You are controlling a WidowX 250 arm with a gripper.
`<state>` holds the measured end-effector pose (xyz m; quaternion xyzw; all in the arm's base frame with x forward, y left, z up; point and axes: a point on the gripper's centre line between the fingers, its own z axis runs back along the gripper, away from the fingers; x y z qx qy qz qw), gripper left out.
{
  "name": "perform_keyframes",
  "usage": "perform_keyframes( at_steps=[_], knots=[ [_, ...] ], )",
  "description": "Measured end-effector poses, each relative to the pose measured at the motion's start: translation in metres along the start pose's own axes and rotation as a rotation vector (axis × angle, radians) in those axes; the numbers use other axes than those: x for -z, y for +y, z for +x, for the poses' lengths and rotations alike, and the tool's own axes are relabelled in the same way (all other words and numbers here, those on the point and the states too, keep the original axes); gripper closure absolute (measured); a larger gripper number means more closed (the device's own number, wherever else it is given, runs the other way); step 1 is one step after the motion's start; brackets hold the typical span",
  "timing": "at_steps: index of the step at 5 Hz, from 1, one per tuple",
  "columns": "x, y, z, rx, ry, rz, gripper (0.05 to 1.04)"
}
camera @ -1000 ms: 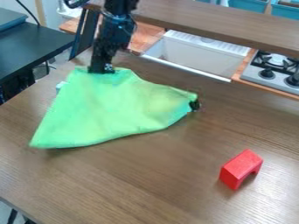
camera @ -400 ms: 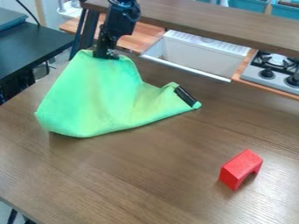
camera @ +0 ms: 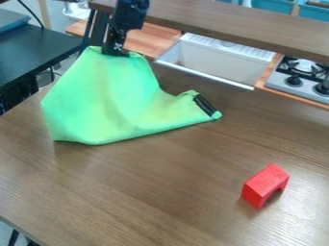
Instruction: Fold the cloth from bottom right to top left
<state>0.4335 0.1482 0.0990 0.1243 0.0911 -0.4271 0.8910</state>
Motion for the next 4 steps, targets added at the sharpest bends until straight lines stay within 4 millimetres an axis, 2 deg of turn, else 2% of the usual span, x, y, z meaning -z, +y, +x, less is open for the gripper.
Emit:
perform_keyframes(
  at_steps=[2, 3, 4],
  knots=[
    [0.013, 0.016, 0.001, -0.027, -0.002, -0.045, 1.009],
    [0.022, 0.018, 0.0, -0.026, -0.014, -0.077, 0.878],
    [0.034, 0.016, -0.001, -0.024, -0.005, -0.091, 0.603]
  ],
)
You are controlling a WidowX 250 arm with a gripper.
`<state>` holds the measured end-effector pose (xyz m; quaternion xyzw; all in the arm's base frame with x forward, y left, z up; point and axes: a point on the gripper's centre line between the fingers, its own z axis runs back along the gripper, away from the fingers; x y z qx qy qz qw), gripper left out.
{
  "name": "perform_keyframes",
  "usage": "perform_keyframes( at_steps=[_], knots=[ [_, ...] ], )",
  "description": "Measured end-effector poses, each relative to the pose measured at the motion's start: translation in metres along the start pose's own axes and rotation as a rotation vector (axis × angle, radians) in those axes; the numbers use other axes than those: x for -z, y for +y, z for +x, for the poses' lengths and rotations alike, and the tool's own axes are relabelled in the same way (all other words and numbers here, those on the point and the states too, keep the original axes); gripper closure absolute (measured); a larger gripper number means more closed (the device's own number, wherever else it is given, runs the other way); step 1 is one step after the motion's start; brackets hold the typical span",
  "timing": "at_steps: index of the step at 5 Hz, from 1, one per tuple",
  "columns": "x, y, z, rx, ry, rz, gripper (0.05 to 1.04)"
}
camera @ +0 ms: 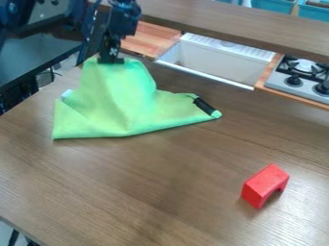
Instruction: Fold the cloth from bottom right to top left
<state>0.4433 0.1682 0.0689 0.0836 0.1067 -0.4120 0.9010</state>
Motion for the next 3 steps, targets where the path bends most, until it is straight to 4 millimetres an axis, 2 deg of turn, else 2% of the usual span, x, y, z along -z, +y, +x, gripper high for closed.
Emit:
perform_keyframes(
  at_steps=[1, 2, 3],
  knots=[
    [0.007, -0.005, 0.001, 0.008, -0.02, -0.019, 0.298],
    [-0.009, -0.005, -0.008, -0.004, -0.063, 0.004, 0.086],
    [-0.031, -0.011, -0.02, -0.001, -0.118, 0.04, 0.083]
  ],
)
